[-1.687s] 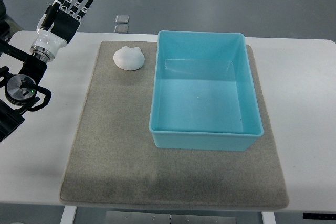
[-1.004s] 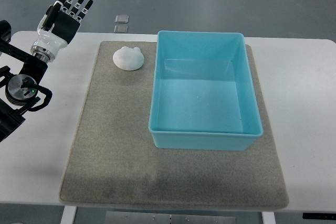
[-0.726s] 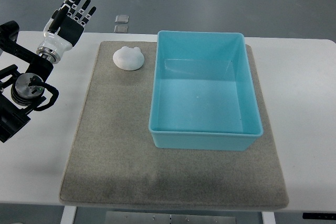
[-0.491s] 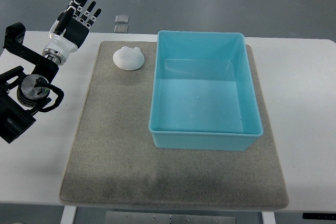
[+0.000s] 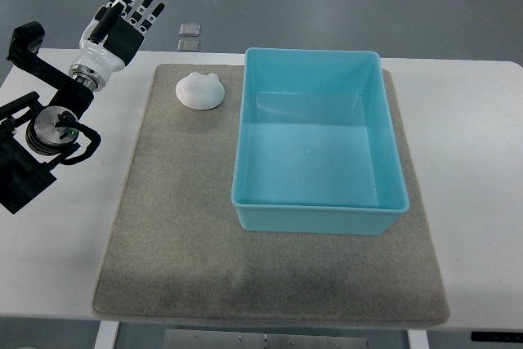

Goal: Place white toy into blue box with left hand
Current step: 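Swing the left hand over and reach down toward the white bunny toy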

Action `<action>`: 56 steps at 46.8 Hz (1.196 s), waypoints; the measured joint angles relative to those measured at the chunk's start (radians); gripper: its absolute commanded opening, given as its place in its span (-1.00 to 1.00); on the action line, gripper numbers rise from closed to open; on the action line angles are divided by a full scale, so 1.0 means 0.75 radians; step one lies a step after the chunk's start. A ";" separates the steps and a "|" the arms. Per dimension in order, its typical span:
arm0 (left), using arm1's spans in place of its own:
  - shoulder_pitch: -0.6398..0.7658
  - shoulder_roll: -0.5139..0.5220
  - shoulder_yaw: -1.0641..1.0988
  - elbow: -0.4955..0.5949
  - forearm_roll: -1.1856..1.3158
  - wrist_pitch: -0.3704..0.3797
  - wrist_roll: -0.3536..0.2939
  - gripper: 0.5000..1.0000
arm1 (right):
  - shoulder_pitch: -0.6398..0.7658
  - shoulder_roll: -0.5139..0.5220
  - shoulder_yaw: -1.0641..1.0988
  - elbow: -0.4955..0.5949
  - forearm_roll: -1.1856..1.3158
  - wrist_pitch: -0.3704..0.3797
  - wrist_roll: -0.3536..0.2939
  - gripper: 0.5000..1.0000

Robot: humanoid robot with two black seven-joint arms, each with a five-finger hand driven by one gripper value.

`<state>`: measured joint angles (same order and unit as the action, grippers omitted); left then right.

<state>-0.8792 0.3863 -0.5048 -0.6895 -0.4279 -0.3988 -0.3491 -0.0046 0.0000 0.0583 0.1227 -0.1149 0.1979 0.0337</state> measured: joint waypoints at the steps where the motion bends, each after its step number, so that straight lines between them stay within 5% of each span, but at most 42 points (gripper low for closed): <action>1: -0.008 0.001 0.000 0.005 0.016 0.001 0.000 0.96 | 0.000 0.000 0.000 0.000 0.000 0.000 0.000 0.74; 13: -0.071 0.010 0.001 0.063 0.304 0.016 -0.005 0.91 | 0.000 0.000 0.000 0.000 0.000 0.000 0.000 0.74; 23: -0.115 0.038 0.042 0.064 0.803 0.149 -0.006 0.95 | 0.000 0.000 0.000 0.000 0.000 0.000 0.000 0.74; 46: -0.163 0.088 0.087 0.119 1.029 0.126 0.011 0.97 | 0.000 0.000 0.000 0.000 0.000 0.000 0.000 0.74; 56: -0.187 0.100 0.105 0.120 1.444 0.140 -0.007 0.93 | 0.000 0.000 0.000 0.000 0.000 0.000 0.000 0.74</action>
<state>-1.0196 0.4617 -0.4264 -0.5997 0.6554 -0.2934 -0.3543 -0.0047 0.0000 0.0583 0.1227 -0.1151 0.1979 0.0337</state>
